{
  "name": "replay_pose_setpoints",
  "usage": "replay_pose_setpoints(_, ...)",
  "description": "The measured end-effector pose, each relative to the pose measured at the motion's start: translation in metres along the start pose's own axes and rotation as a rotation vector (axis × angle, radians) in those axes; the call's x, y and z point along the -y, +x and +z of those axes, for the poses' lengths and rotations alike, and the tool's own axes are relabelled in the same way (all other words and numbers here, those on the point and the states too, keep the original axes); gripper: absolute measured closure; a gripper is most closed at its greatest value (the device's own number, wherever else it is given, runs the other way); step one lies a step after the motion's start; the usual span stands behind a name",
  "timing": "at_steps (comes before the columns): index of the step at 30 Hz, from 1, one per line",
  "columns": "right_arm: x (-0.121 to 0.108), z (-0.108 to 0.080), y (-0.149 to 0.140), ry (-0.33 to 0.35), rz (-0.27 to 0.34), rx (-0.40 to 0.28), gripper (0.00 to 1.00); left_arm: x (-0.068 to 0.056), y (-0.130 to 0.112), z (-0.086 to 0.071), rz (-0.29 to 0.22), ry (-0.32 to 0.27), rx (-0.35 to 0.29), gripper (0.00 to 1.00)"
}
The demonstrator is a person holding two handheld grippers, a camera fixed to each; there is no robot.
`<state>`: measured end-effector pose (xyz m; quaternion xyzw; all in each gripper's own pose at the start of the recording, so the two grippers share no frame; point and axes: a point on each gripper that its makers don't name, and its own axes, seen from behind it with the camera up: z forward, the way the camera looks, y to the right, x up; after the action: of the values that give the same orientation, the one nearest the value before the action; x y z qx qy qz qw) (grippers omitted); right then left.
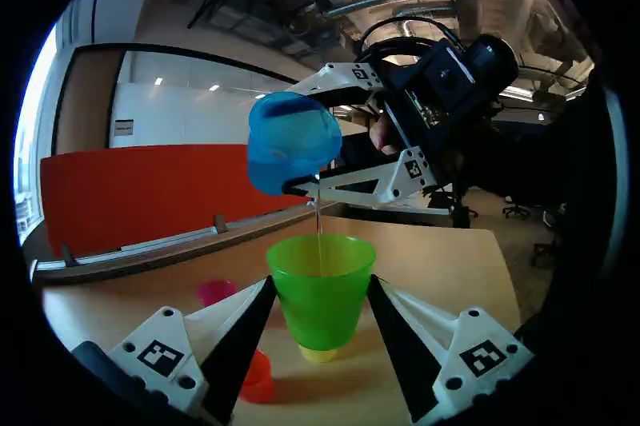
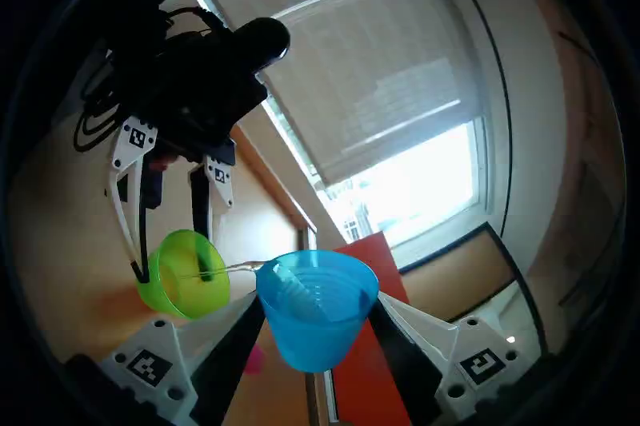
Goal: Pour water
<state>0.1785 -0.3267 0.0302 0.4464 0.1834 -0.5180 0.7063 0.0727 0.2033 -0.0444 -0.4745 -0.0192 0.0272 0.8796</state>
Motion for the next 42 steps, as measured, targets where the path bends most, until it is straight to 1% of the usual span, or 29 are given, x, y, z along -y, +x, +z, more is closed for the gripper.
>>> replay_pose_setpoints(42,-0.021,-0.004,-0.001,-0.049,-0.086,0.014,0.11,-0.007,-0.001,0.002,0.011,-0.007,-0.004,0.18)
